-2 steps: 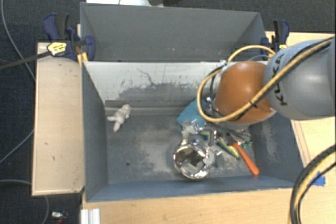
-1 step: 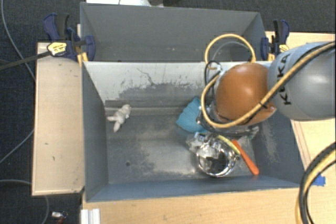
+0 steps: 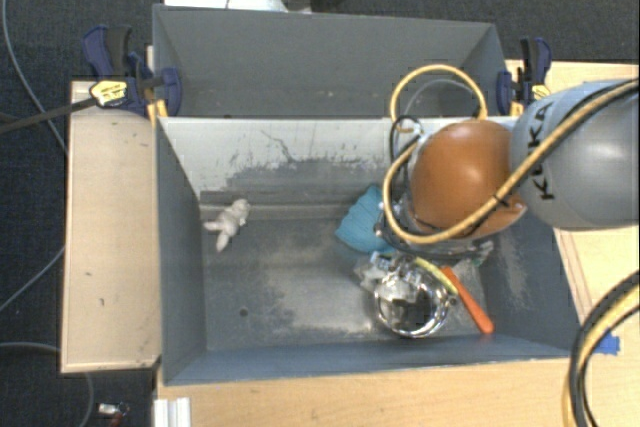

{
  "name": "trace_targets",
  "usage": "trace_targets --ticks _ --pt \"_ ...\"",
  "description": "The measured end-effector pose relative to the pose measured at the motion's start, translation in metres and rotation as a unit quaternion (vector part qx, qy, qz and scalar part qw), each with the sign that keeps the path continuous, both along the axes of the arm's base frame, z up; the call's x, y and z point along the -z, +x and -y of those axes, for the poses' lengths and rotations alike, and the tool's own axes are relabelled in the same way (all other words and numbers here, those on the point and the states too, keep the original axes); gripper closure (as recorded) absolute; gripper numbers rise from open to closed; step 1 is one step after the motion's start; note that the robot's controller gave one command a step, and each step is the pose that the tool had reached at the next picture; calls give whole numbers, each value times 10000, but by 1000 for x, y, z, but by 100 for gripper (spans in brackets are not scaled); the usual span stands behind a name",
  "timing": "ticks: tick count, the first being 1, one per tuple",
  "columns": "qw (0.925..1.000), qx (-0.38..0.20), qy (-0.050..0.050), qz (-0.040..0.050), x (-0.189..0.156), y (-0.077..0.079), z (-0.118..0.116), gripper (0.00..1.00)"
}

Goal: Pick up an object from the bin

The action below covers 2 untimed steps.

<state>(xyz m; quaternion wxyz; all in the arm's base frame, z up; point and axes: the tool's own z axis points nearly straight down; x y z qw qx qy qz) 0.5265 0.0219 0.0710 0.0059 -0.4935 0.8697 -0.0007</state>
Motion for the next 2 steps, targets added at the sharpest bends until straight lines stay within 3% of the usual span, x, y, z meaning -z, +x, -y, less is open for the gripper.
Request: trace_targets --ticks 1,2 --pt "9999 -128 8 5 -13 -3 4 100" --pt "9898 -1427 -4 2 -1 41 -46 100"
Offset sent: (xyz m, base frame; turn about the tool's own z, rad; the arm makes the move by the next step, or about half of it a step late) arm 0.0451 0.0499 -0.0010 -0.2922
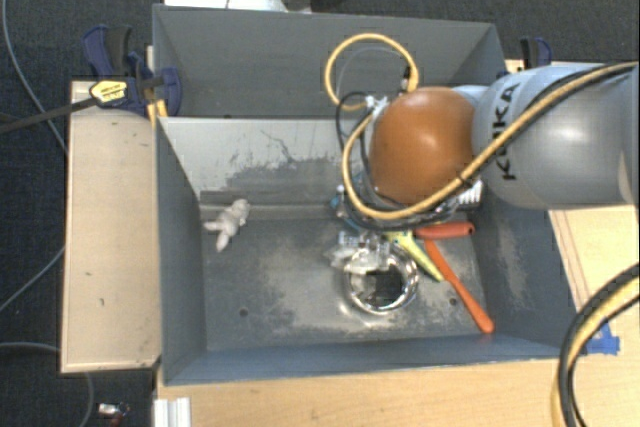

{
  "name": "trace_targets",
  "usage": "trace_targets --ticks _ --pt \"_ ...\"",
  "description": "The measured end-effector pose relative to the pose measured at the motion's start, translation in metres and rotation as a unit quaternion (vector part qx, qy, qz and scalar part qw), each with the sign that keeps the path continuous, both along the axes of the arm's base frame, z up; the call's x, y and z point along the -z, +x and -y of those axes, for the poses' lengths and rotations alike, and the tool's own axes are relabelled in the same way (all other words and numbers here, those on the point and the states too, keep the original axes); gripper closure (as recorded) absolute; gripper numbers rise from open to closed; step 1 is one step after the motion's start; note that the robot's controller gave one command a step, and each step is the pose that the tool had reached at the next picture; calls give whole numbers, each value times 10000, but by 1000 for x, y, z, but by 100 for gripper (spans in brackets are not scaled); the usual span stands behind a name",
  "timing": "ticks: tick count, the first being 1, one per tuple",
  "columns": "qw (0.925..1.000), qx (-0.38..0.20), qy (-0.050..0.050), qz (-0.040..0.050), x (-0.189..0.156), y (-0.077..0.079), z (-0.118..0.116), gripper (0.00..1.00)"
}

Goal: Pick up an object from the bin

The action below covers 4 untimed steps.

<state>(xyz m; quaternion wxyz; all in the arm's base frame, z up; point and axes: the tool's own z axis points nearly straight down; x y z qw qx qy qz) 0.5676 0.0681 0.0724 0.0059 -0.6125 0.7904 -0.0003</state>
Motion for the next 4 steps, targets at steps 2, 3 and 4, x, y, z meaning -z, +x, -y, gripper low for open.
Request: trace_targets --ticks 2,3,4 --pt "9992 403 22 12 -5 -7 44 100" --pt "9996 277 20 12 -2 -9 52 100" --pt "9843 1765 38 5 -1 2 57 100"
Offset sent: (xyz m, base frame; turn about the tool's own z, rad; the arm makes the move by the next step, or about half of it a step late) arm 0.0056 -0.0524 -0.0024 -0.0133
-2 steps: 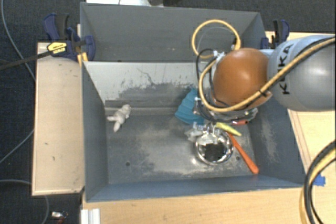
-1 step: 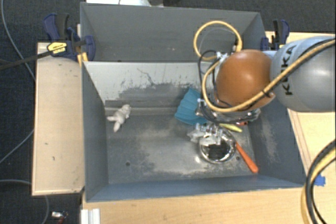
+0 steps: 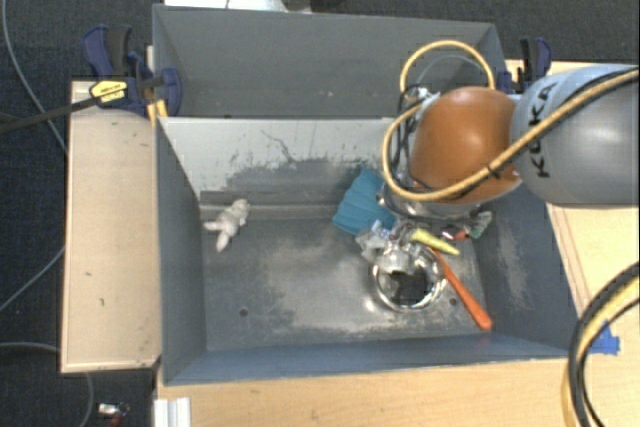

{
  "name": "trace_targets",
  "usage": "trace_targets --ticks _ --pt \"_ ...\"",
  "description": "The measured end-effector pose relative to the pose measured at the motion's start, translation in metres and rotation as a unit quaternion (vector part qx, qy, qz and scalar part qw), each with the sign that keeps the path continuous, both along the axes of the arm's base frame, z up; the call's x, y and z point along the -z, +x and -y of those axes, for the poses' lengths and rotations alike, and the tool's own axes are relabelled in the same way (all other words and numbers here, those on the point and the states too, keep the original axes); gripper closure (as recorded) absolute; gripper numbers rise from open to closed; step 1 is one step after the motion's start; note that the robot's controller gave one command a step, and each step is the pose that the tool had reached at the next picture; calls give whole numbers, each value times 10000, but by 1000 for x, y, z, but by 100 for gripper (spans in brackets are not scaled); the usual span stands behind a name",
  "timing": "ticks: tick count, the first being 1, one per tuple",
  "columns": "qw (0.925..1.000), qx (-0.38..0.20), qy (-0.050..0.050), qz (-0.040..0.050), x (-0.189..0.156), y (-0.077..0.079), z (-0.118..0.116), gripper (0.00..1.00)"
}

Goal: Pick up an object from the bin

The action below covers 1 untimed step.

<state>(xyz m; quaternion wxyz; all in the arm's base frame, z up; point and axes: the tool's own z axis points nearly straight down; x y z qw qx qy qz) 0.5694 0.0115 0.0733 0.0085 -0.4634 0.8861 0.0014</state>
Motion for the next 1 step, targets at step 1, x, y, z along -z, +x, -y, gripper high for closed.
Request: trace_targets --ticks 1 --pt "9995 -306 3 17 1 -11 13 100"
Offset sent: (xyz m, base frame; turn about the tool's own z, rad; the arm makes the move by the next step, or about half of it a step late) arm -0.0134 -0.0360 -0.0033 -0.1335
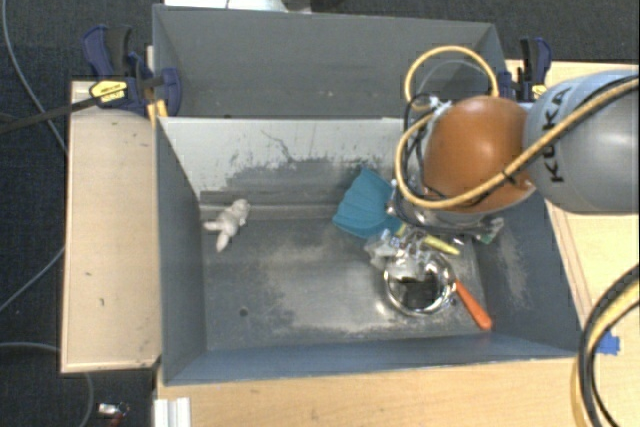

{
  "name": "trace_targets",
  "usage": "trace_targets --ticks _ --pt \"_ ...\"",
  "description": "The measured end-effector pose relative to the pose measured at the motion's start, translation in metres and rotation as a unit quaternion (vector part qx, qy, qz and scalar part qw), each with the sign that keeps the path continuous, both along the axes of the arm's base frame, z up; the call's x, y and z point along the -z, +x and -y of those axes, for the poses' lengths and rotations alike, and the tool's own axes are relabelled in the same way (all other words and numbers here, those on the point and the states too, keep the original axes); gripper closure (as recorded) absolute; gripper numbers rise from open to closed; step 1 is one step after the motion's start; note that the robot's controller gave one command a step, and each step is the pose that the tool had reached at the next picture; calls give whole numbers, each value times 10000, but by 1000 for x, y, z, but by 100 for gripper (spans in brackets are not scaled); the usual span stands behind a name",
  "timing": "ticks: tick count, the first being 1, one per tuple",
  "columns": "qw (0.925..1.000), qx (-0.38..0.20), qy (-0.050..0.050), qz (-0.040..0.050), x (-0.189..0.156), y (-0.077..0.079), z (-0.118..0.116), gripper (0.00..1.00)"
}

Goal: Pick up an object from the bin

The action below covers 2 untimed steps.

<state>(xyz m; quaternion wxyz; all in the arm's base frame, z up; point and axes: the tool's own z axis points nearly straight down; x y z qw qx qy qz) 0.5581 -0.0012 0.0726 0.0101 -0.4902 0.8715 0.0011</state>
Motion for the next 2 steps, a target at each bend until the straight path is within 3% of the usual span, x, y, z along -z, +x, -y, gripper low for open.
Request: trace_targets --ticks 1,2 --pt "9953 972 25 -7 0 0 9 100" --pt "9996 266 16 6 1 -9 19 100"
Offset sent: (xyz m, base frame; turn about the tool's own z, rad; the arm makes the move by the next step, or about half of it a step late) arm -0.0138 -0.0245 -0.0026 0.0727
